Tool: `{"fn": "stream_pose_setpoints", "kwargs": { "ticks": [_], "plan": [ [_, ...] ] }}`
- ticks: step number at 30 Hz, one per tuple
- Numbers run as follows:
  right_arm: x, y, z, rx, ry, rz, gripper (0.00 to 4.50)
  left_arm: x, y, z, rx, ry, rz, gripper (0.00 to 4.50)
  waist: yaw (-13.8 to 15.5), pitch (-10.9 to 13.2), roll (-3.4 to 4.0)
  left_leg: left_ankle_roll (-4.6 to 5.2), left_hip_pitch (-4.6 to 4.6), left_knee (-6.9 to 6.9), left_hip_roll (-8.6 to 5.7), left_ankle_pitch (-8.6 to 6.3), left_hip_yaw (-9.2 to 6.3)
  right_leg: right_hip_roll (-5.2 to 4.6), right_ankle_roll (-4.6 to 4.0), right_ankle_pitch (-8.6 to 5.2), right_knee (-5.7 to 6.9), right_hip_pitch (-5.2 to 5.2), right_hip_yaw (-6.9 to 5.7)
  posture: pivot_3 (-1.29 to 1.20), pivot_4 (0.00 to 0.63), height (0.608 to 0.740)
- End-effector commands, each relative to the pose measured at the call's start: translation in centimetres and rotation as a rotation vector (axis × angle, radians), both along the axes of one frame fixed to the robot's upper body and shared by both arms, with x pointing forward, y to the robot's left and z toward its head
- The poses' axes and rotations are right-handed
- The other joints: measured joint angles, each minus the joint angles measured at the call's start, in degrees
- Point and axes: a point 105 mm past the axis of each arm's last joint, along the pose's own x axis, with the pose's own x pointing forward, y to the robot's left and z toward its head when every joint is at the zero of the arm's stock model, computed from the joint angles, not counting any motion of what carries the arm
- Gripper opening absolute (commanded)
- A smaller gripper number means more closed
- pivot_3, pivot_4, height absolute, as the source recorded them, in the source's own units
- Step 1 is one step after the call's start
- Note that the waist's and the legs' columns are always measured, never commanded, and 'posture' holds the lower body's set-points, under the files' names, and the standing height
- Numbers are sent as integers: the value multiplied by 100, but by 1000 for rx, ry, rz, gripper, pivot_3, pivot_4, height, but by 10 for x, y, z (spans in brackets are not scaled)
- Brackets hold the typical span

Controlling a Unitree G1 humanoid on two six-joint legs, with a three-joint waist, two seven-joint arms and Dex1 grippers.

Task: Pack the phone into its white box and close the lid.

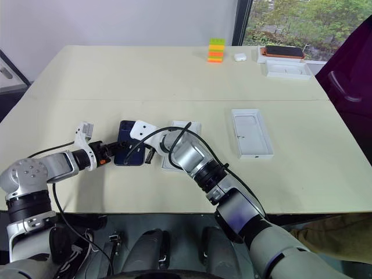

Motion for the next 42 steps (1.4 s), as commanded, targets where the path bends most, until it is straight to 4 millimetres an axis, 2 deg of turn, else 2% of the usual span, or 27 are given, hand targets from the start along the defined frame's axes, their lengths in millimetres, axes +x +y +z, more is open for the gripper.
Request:
{"fn": "stream_pose_setpoints", "kwargs": {
  "ticks": [1,5,8,9,10,16,18,21,25,30,32,35,39,42],
  "plan": [
    [-2,3,6,24,-16,11,0,-12,-12,-24,-54,105,-54,2281,-4,0,0,0,0,0,0,0,0,0,0,0,0,0,0,0,150,740],
    [-1,1,6,19,-23,6,0,-14,-13,-31,-81,127,-49,2281,-4,0,0,0,0,-2,1,0,0,0,0,0,-1,0,0,0,150,740],
    [-2,1,6,19,-22,9,0,-14,-14,-33,-98,136,-41,1417,-3,0,0,0,0,-2,1,0,0,-2,0,0,-2,0,0,0,150,740],
    [-2,1,6,20,-22,9,0,-14,-14,-34,-101,137,-38,923,6,-1,-2,0,0,-2,1,0,0,-2,0,0,-2,0,0,0,150,740],
    [-2,1,6,20,-23,10,0,-14,-14,-35,-102,138,-38,611,14,-4,-5,0,0,-2,1,0,0,-3,1,-1,-2,1,-1,0,150,740],
    [-2,0,7,22,-27,10,0,-15,-12,-38,-144,144,-20,611,-8,-7,-8,0,3,-4,2,0,-3,-3,3,-2,-6,6,-5,0,150,740],
    [-2,0,7,22,-29,9,0,-15,-12,-38,-167,145,-12,155,-5,-7,-9,0,3,-4,2,0,-3,-3,3,-3,-6,6,-5,0,150,740],
    [-2,0,9,32,-32,11,0,-14,-11,-37,-185,140,-7,8,-11,-10,-10,0,4,-4,2,0,-3,-4,2,-2,-6,6,-7,0,150,740],
    [-3,6,36,206,-51,39,0,-18,-10,-29,-232,106,-27,8,-30,-9,-10,0,1,-5,3,-1,-4,-4,3,-3,-9,4,-7,0,150,740],
    [-3,1,73,423,-55,30,0,-20,-7,-18,-213,42,-44,8,-120,-6,-10,0,-8,-9,4,-1,-3,-5,5,-2,-12,-2,-4,0,150,740],
    [-3,-6,87,483,-70,33,0,-20,-4,-17,-214,38,-34,8,-118,-6,-10,0,-6,-12,5,-1,-3,-3,5,-3,-11,-3,-5,0,150,740],
    [-6,-30,114,665,-3,28,0,-22,-5,-4,-249,-13,-44,8,-119,-4,-9,0,-6,-13,8,-1,-3,-4,4,-2,-11,-5,-5,0,150,740],
    [-11,-62,110,689,45,44,0,-19,-16,19,-308,-74,-80,8,-94,-2,-10,0,-12,-13,8,-1,-5,-6,5,-3,-17,-5,-7,0,150,740],
    [-9,-93,103,680,62,17,1445,-17,-27,34,-379,-105,-113,0,-104,7,-17,1,-24,-12,1,-1,-4,-14,8,-4,-18,-12,-8,0,150,740]
  ]
}}
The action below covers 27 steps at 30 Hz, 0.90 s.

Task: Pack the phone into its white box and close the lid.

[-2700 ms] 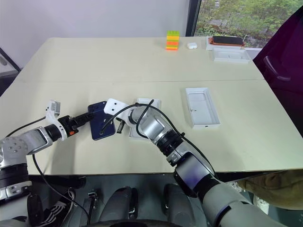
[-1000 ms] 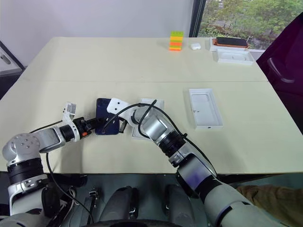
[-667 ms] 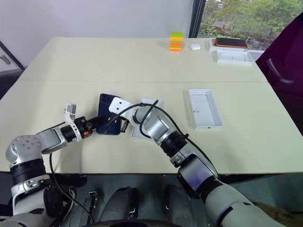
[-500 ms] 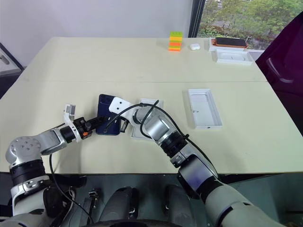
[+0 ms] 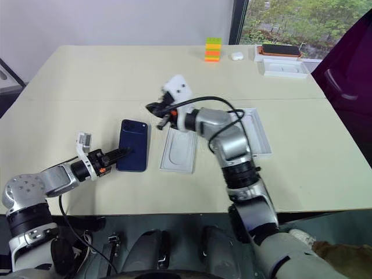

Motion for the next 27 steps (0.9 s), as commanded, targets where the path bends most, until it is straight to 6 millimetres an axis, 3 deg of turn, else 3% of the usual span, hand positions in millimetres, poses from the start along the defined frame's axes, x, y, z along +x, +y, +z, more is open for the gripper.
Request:
{"fn": "stream_pose_setpoints", "kwargs": {
  "ticks": [1,6,9,17,27],
  "plan": [
    [-6,-26,5,14,-19,19,1890,2,-13,39,-102,-130,-47,0,0,1,-1,0,-9,1,-1,0,0,0,0,0,1,-7,0,0,150,740],
    [-20,-70,-9,-44,-22,44,4428,-1,-31,51,-167,-161,-77,0,-14,2,-1,1,-59,4,-6,1,4,12,8,4,5,-59,3,0,150,740],
    [-31,-97,-14,-66,-32,52,4428,1,-36,57,-219,-168,-77,0,4,3,-4,2,-61,2,-3,0,1,21,9,4,5,-61,-5,0,150,740],
    [-54,-133,-19,-165,-85,122,4428,-2,-73,44,-206,-80,-96,0,20,7,-6,2,-59,19,-1,0,-1,24,9,4,6,-55,-2,0,150,740],
    [-48,-126,-21,-187,-110,103,4428,2,-97,20,-125,41,-131,0,60,7,-7,-2,-58,23,-1,3,4,34,-2,12,10,-55,-1,0,150,740]
  ]
}}
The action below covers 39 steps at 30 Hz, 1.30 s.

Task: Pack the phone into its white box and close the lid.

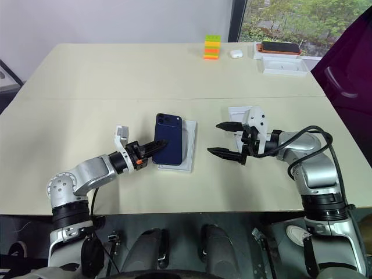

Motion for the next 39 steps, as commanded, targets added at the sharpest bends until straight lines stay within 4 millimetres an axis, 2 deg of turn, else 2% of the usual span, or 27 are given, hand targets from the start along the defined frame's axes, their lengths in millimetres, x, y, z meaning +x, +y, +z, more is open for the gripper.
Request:
{"fn": "stream_pose_setpoints", "kwargs": {
  "ticks": [1,5,7,11,14,24,30,33,39],
  "plan": [
    [-1,5,9,-6,-55,15,4428,-2,-11,8,5,-40,-46,0,41,0,0,0,0,0,0,0,0,-1,0,0,-1,0,0,0,150,740],
    [3,10,9,3,-57,-1,4428,1,-19,3,36,-24,-75,0,95,0,0,0,-1,1,-1,0,3,-2,-1,0,-3,0,-1,0,150,740],
    [5,10,9,1,-62,-16,4428,2,-15,2,74,-31,-68,0,103,0,0,-1,-2,2,-2,1,5,-2,-1,0,-3,0,-2,0,150,740],
    [8,12,9,9,-61,-32,4500,4,-7,6,82,-51,-87,1898,84,0,0,-1,-2,3,-2,1,8,-2,-1,0,-2,2,-5,0,150,740],
    [10,16,9,17,-60,-33,4500,6,-12,13,83,-79,-115,3368,90,-1,1,-2,0,3,-1,1,8,-1,-1,1,0,2,-6,0,150,740],
    [16,21,11,24,-73,-38,4500,4,-14,15,178,-127,-176,3368,88,-1,1,-5,2,5,-1,4,8,-1,-3,2,1,6,-6,0,150,740],
    [17,26,10,31,-77,-34,4500,12,4,24,221,-171,-162,3368,79,-1,2,-5,6,5,0,4,8,2,-4,2,5,5,-6,0,150,740],
    [17,26,10,25,-78,-36,4500,8,4,24,280,-201,-209,3368,84,-1,2,-7,6,5,1,5,7,3,-4,2,7,5,-7,0,150,740],
    [19,28,11,27,-86,-35,4500,12,-12,19,293,-231,-200,3368,96,-1,2,-7,0,5,-2,5,11,-5,-4,2,1,6,-5,0,150,740]
  ]
}}
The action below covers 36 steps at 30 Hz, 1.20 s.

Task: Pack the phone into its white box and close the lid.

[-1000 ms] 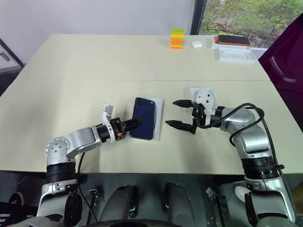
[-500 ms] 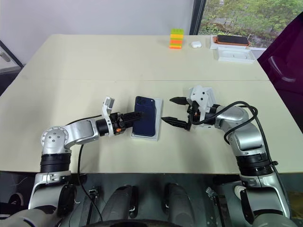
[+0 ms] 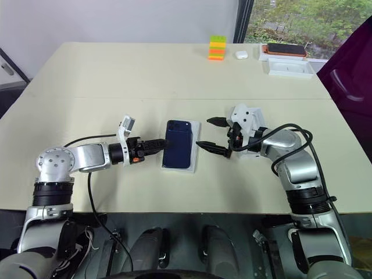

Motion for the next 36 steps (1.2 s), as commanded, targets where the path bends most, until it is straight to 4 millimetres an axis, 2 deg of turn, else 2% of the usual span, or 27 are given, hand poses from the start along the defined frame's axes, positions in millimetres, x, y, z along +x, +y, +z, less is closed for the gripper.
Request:
{"fn": "stream_pose_setpoints", "kwargs": {
  "ticks": [1,4,11,13,16,21,24,28,31,36],
  "plan": [
    [0,4,9,9,-43,13,4500,1,-13,13,-27,-78,-19,3368,5,0,0,0,0,1,0,0,0,0,0,0,-1,0,0,0,150,740],
    [0,3,7,9,-36,10,4500,3,-13,24,-56,-121,-14,3368,-5,0,0,0,-1,1,0,0,-1,0,0,0,1,-1,0,0,150,740],
    [2,4,5,22,-8,3,4500,8,-3,33,-3,-230,16,3368,-18,0,0,0,1,1,2,0,-2,4,0,1,4,-1,-1,0,150,740],
    [4,4,5,23,6,-8,4500,4,5,36,40,-302,5,3368,-35,0,1,0,2,1,3,0,0,5,-1,1,4,-2,0,0,150,740],
    [4,8,7,24,0,-10,4500,0,24,27,115,-324,6,3368,-35,-1,6,0,4,-2,6,0,0,9,-1,1,5,-5,0,0,150,740],
    [4,20,13,28,-13,-7,4500,-14,53,35,183,-501,-17,3368,-24,1,8,0,1,-4,9,0,3,10,-2,0,5,-12,1,0,150,740],
    [3,34,14,50,-15,-2,3673,-23,74,43,182,-581,-30,3424,-11,1,9,0,-2,-2,9,0,3,8,-6,1,4,-13,0,0,150,740],
    [3,42,9,40,-13,-3,1697,-26,86,46,236,-692,-21,3424,6,2,11,0,-4,-3,9,0,4,6,-7,0,2,-14,1,0,150,740],
    [5,49,1,9,-13,-10,93,-30,91,39,242,-701,-28,3424,-9,2,11,0,-6,-2,7,0,7,2,-6,1,-2,-14,2,0,150,740],
    [13,51,-7,-52,-30,-52,39,-36,92,41,229,-755,-17,3424,-12,2,11,2,-7,-2,9,-1,9,5,-5,1,-1,-17,4,0,150,740]
  ]
}}
